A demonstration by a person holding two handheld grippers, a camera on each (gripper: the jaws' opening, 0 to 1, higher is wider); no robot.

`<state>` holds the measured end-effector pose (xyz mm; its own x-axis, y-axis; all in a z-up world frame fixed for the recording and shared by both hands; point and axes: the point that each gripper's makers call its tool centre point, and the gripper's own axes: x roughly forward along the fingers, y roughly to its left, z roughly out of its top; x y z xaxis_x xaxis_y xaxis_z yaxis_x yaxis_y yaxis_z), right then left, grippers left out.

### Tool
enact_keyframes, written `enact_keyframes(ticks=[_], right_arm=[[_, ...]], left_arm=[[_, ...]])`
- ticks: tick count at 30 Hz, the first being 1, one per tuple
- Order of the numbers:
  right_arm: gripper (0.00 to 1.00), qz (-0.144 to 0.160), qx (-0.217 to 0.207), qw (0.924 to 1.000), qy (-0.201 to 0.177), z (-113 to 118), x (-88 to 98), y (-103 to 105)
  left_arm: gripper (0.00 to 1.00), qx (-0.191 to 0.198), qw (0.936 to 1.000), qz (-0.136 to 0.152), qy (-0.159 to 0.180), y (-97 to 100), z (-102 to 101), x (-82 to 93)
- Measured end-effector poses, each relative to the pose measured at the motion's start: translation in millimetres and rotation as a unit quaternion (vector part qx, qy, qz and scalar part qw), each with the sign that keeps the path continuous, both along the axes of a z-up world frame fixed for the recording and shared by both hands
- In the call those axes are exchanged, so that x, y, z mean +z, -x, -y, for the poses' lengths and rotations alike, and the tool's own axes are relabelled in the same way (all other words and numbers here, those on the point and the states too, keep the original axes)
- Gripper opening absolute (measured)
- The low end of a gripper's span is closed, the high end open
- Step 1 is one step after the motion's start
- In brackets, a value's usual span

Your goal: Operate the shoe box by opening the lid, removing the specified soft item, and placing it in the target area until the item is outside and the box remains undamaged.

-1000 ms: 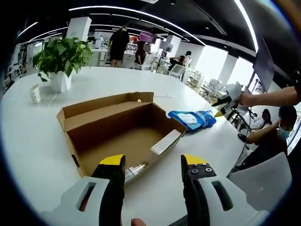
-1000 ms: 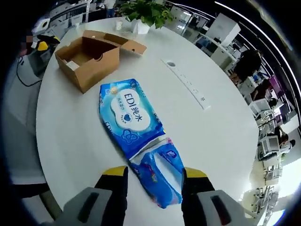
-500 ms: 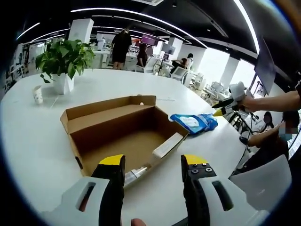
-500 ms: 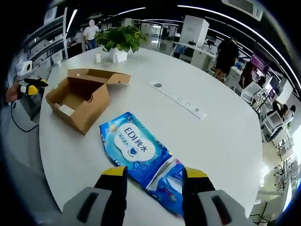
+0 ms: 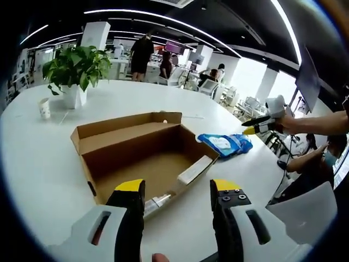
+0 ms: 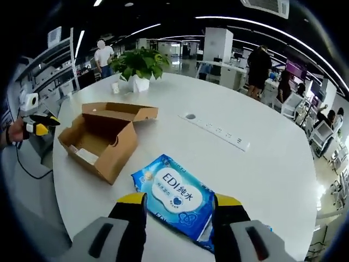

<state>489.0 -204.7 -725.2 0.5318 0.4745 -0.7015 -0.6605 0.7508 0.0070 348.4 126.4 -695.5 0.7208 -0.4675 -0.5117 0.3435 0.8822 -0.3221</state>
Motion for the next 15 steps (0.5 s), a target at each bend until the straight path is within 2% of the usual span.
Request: enact_keyframes(ticks=[15], right_arm=[[0.47, -0.002, 0.008, 0.9987, -0.051, -56, 4.3, 12]], left_arm=[[0.49, 0.002, 1.0, -0.001, 0.008, -1.1, 0, 0.4]])
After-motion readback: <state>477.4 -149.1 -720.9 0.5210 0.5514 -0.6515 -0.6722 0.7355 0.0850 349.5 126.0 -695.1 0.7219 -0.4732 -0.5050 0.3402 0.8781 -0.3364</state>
